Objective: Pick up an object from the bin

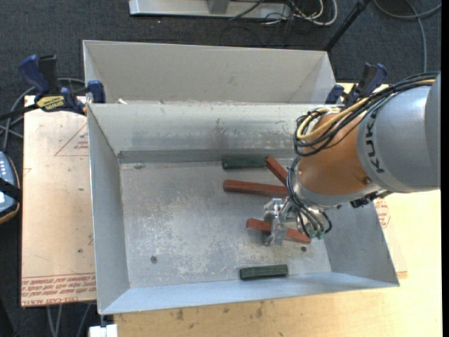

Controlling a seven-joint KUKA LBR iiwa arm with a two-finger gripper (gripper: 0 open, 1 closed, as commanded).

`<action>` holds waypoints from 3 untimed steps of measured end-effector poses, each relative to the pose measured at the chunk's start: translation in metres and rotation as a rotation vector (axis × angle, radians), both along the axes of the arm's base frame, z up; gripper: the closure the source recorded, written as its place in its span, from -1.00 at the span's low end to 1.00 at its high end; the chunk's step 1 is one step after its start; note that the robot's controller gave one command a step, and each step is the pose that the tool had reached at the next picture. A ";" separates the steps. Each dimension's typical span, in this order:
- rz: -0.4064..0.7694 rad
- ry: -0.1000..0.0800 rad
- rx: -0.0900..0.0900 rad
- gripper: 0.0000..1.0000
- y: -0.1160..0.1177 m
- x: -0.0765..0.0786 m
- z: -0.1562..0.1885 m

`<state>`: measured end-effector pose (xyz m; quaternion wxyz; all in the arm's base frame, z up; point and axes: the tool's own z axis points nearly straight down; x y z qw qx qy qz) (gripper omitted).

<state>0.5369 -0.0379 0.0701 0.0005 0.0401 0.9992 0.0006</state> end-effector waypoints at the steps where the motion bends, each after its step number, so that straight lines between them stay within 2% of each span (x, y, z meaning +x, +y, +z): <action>1: -0.153 0.003 -0.001 1.00 -0.048 -0.055 -0.001; 2: -0.162 -0.010 -0.002 1.00 -0.072 -0.048 0.148; 3: -0.162 -0.001 0.000 -1.00 -0.071 -0.050 0.143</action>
Offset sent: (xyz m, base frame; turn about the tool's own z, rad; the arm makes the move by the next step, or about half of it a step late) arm -0.0539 -0.0466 -0.0001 0.1499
